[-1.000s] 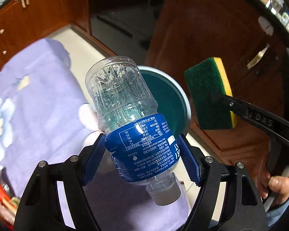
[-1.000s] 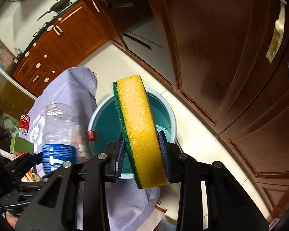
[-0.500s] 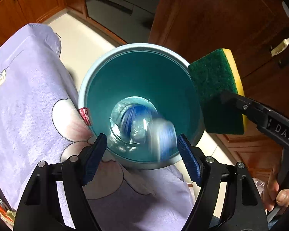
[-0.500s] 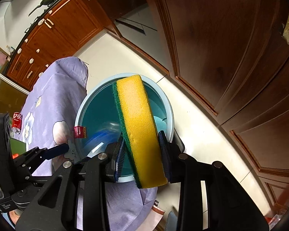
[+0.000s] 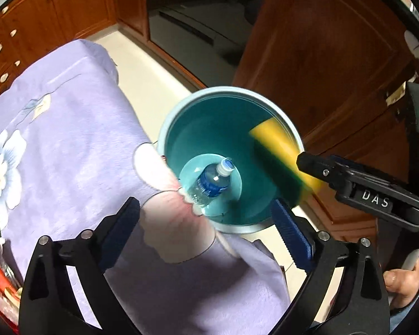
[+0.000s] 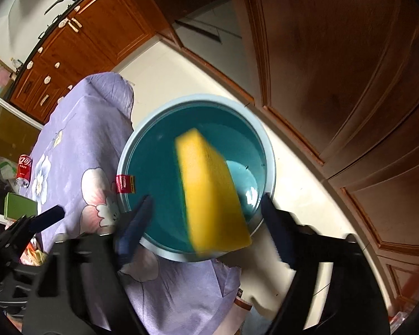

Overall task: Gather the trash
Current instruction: 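Carry bottle and sponge over the teal bin and open both tools, then grasp the white paper cup with the left tool while the right tool grasps the red bag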

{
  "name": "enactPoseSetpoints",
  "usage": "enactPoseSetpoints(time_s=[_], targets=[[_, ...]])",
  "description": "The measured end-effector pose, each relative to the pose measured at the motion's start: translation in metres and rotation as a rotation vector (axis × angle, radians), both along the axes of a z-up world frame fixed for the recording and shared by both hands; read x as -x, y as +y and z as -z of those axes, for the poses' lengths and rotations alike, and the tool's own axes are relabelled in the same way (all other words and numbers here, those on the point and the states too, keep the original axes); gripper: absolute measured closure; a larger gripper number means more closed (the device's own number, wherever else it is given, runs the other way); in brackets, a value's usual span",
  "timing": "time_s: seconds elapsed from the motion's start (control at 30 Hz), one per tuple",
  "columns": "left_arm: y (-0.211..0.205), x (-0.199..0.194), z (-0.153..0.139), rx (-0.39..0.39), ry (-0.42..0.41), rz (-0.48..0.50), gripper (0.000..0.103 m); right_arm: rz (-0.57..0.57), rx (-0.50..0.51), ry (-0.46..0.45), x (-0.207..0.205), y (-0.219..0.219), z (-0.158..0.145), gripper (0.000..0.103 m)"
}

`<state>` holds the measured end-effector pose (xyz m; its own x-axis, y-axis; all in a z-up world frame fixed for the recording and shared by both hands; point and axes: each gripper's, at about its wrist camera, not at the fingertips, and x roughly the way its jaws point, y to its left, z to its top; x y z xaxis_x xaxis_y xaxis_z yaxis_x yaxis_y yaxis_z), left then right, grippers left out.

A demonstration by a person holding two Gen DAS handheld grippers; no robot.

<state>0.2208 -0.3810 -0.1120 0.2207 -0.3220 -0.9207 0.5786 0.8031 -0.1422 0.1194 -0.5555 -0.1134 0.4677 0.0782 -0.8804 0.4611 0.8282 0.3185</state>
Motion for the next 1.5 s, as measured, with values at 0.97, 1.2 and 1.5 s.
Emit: enactPoseSetpoints(time_s=[0.97, 1.2, 1.5], targets=[[0.240, 0.069, -0.078, 0.096, -0.170, -0.296, 0.005, -0.212, 0.149, -0.066, 0.001, 0.169, -0.085, 0.014], [0.339, 0.084, -0.077, 0.059, -0.192, -0.458, 0.005, -0.373, 0.162, -0.068, -0.013, 0.250, -0.093, 0.014], [0.453, 0.072, -0.049, 0.039, -0.113, -0.750, 0.005, -0.508, 0.198, -0.052, -0.027, 0.320, -0.093, 0.014]])
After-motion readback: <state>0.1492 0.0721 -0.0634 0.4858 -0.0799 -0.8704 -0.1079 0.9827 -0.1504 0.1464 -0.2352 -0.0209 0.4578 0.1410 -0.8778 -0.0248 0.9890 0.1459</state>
